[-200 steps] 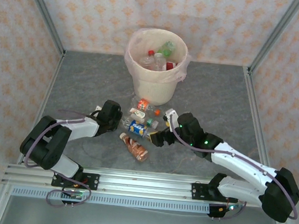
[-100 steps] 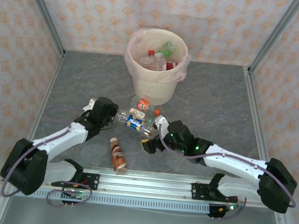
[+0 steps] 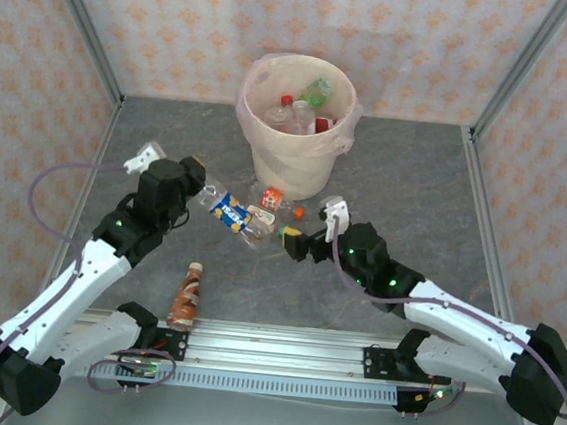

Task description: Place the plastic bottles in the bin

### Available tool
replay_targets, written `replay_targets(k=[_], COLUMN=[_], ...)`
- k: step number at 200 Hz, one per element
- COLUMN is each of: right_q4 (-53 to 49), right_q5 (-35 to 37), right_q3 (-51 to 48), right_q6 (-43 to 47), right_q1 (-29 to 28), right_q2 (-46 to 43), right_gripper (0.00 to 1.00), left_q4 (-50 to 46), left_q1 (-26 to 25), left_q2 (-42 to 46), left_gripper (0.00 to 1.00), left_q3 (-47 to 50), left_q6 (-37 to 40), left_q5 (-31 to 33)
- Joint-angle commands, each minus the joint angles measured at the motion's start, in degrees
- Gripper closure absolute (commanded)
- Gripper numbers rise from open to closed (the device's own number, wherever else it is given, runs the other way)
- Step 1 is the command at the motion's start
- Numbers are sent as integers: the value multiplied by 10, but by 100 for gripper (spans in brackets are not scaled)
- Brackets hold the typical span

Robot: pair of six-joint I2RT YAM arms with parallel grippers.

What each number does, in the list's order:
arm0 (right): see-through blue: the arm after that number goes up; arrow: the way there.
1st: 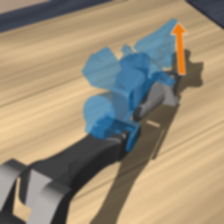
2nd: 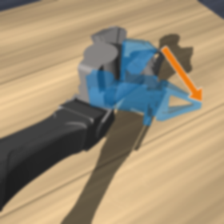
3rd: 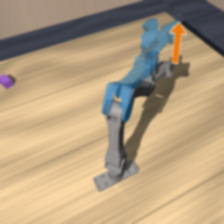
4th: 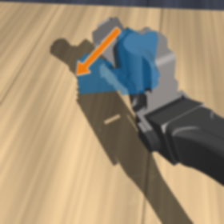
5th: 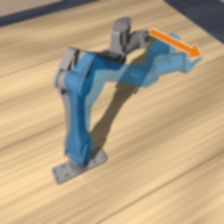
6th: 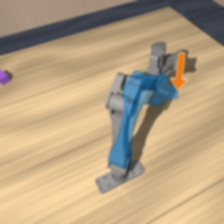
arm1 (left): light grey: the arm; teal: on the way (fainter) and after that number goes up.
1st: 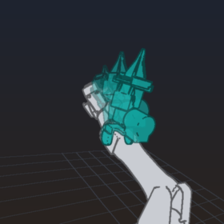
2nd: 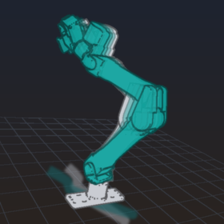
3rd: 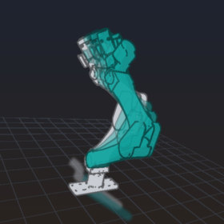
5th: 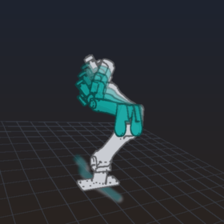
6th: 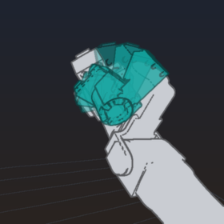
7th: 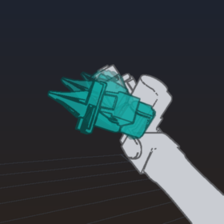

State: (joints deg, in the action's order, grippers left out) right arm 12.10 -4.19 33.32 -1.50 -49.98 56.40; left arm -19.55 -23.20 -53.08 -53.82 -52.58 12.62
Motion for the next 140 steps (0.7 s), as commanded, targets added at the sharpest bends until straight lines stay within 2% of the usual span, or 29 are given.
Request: replay_targets(k=[1,28,56,108,140], right_q4=[-1,-17,-30,-29,-38], right_q5=[35,57,92,123,139], right_q3=[20,35,48,47,40], right_q6=[-19,-5,5,-1,-11], right_q1=[15,25,26,29,29], right_q2=[-28,-43,-53,-71,-80], right_gripper=[1,1,1,1,1], left_q4=[-8,-2,10,78,165], left_q1=[-14,-15,-18,-32,-34], left_q2=[-15,-56,-156,-370,-451], left_gripper=[100,100,100,100,100], left_q3=[-108,-241,-386,-586,-618], left_q6=[158,257,293,331,339], left_q5=[2,-61,-119,-35,-16])
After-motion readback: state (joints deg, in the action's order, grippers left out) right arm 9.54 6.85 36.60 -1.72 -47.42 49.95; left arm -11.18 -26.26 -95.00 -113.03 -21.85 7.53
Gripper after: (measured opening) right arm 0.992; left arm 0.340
